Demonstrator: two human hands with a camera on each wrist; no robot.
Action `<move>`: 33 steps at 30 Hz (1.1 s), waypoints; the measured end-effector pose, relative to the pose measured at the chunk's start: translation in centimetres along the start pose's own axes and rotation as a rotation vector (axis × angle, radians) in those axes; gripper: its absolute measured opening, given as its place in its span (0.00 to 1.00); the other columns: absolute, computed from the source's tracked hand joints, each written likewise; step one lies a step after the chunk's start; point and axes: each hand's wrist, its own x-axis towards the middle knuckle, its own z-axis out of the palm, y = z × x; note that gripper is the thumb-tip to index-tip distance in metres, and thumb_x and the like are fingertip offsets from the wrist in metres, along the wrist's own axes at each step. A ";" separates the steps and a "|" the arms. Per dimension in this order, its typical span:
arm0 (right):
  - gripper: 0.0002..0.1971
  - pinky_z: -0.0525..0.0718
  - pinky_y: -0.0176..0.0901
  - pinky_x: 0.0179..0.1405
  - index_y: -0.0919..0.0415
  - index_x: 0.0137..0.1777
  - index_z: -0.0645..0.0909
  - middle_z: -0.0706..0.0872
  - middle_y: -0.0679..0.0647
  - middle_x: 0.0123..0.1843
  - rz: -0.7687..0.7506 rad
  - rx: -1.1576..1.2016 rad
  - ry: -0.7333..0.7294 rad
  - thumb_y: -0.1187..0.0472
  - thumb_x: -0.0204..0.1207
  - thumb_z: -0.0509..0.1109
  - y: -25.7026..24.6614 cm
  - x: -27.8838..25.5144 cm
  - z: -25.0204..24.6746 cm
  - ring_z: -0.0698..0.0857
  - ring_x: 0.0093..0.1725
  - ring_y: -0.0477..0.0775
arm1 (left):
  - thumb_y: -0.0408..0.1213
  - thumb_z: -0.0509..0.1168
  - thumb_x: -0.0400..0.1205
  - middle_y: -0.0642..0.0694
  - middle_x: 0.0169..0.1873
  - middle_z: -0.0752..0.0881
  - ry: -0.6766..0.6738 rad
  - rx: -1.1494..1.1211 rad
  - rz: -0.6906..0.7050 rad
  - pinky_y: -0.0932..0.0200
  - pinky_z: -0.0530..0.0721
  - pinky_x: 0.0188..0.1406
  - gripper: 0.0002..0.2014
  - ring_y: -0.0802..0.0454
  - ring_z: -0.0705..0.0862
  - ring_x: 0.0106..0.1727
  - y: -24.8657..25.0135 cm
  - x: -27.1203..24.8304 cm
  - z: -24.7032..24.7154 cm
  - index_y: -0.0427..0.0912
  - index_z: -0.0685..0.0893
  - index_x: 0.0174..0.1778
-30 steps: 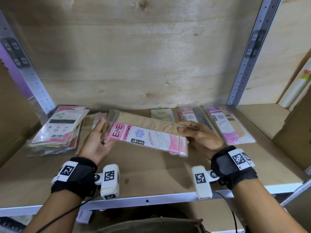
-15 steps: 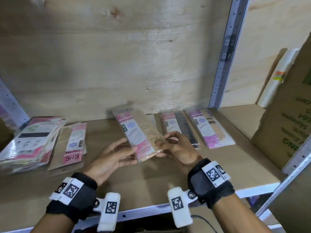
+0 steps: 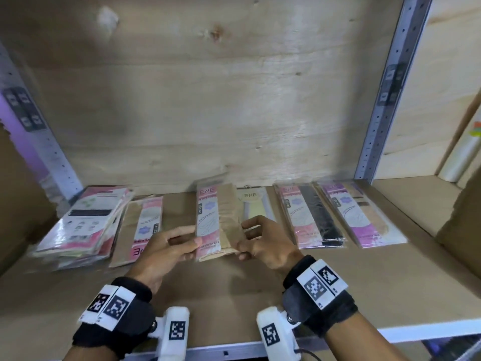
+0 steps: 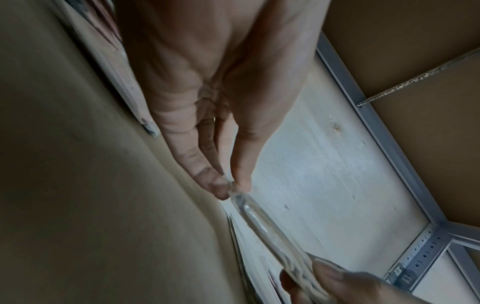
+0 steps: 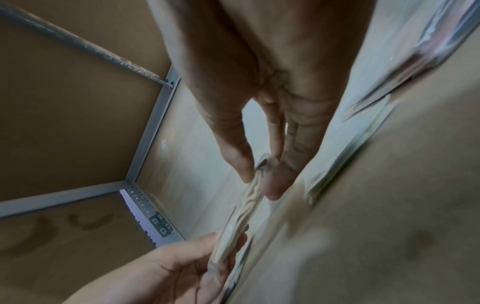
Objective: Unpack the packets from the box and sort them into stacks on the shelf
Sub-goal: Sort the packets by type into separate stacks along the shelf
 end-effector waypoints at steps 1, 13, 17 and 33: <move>0.22 0.90 0.58 0.47 0.69 0.61 0.76 0.84 0.62 0.44 0.005 -0.026 0.004 0.77 0.69 0.77 -0.1 0.2 0.4 0.88 0.38 0.65 | 0.35 0.75 0.79 0.50 0.53 0.93 0.035 0.008 -0.008 0.56 0.88 0.55 0.17 0.50 0.91 0.57 0.0 0.0 -0.3 0.47 0.88 0.64; 0.14 0.87 0.41 0.32 0.62 0.49 0.80 0.87 0.64 0.44 0.165 -0.331 -0.061 0.72 0.69 0.80 -1.2 2.3 3.1 0.86 0.30 0.56 | 0.28 0.78 0.75 0.41 0.46 0.93 0.250 0.126 -0.113 0.71 0.85 0.30 0.13 0.58 0.90 0.33 0.0 1.5 -2.3 0.38 0.91 0.56; 0.11 0.92 0.49 0.47 0.61 0.43 0.81 0.90 0.65 0.41 0.154 -0.484 -0.021 0.71 0.66 0.80 -1.7 2.5 3.6 0.89 0.36 0.60 | 0.28 0.77 0.76 0.40 0.48 0.92 0.189 0.168 -0.161 0.62 0.88 0.45 0.16 0.51 0.91 0.42 0.0 1.6 -2.5 0.35 0.88 0.60; 0.14 0.91 0.56 0.54 0.69 0.56 0.85 0.88 0.65 0.54 0.130 -0.716 0.047 0.71 0.69 0.75 -2.7 2.5 5.7 0.91 0.50 0.64 | 0.31 0.77 0.76 0.43 0.52 0.91 0.187 0.236 -0.146 0.63 0.88 0.50 0.15 0.50 0.90 0.52 0.5 1.3 -2.6 0.36 0.89 0.59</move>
